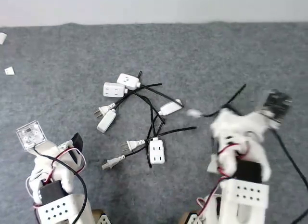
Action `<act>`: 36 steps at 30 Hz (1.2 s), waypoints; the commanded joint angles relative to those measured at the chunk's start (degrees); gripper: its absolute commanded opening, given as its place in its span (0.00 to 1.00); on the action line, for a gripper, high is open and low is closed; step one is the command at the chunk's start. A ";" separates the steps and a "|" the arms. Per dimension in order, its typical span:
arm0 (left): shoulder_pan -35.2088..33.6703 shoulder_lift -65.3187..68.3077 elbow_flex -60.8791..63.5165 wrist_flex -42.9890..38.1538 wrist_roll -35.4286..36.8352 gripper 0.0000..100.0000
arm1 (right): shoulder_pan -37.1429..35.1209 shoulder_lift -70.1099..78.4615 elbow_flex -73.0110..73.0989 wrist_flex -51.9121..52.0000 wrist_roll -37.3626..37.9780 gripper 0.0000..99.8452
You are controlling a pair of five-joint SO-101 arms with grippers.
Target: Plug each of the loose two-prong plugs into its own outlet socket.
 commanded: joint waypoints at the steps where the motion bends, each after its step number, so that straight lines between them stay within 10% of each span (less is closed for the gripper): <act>1: 0.53 -0.09 -0.48 0.35 -2.11 0.27 | 10.07 5.76 -1.93 -8.57 -2.11 0.01; 16: 6.86 0.00 -0.92 4.13 -3.08 0.27 | 16.92 53.05 -26.20 -6.81 2.64 0.13; 23: 13.10 0.00 -1.80 5.71 -3.08 0.31 | 14.99 49.63 -26.55 -0.22 2.81 0.38; 36: 25.14 13.36 -13.14 7.56 -0.18 0.31 | 11.38 25.19 -22.15 25.71 5.63 0.19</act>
